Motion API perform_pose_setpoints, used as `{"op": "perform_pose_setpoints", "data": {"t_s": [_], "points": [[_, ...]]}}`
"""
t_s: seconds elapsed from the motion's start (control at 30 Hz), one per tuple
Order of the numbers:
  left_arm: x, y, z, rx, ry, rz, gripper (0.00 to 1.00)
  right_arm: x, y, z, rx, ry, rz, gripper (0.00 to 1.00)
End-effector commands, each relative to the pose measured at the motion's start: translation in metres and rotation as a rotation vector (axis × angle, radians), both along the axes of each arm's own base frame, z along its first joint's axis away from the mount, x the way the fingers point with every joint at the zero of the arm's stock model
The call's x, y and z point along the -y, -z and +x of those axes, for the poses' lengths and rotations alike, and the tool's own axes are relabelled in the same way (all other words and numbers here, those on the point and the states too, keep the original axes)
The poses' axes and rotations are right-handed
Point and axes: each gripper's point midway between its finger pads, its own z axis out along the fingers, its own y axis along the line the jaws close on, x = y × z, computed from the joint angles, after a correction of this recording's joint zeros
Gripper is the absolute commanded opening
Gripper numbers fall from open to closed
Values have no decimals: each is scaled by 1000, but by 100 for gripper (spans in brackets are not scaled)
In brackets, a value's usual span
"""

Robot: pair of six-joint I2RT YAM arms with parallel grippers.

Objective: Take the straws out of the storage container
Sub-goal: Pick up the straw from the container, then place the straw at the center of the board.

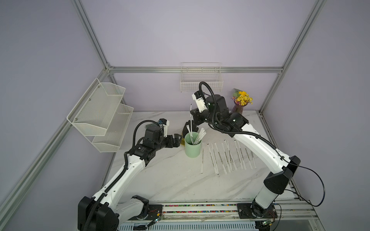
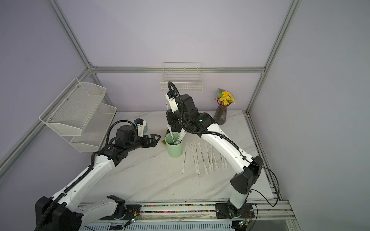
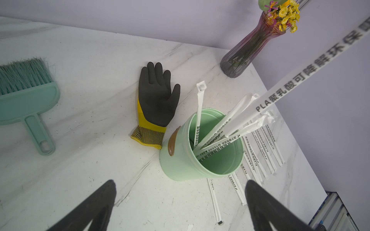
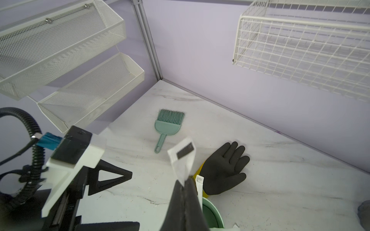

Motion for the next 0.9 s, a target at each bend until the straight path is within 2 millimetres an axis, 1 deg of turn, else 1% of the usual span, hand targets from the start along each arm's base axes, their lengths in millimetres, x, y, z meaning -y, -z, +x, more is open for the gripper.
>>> {"op": "perform_pose_setpoints", "data": {"t_s": [0.0, 0.07, 0.17, 0.27, 0.4, 0.47, 0.53, 0.6, 0.73, 0.87], "points": [[3, -13, 3, 48, 7, -23, 100, 21, -33, -19, 13, 5, 31, 0], [3, -14, 3, 50, 8, -21, 100, 28, -35, -25, 2, 14, 27, 0], [3, -16, 4, 56, 10, -17, 100, 46, -36, -36, -15, 50, 4, 0], [3, -19, 5, 64, 8, -9, 100, 70, -37, -49, -27, 103, -25, 0], [4, -23, 8, 75, 10, -12, 100, 110, -34, -67, -39, 197, -77, 0], [6, -25, 9, 77, 17, -17, 100, 128, -29, -73, -49, 244, -104, 0], [7, -25, 10, 76, 19, -20, 100, 150, -29, -84, -44, 297, -116, 0], [7, -26, 10, 77, 21, -23, 100, 168, -24, -88, -48, 345, -134, 0], [8, -26, 11, 78, 23, -25, 100, 200, -7, -90, -87, 441, -173, 0], [8, -23, 11, 71, 25, -20, 100, 221, 17, -84, -161, 514, -220, 0]]}}
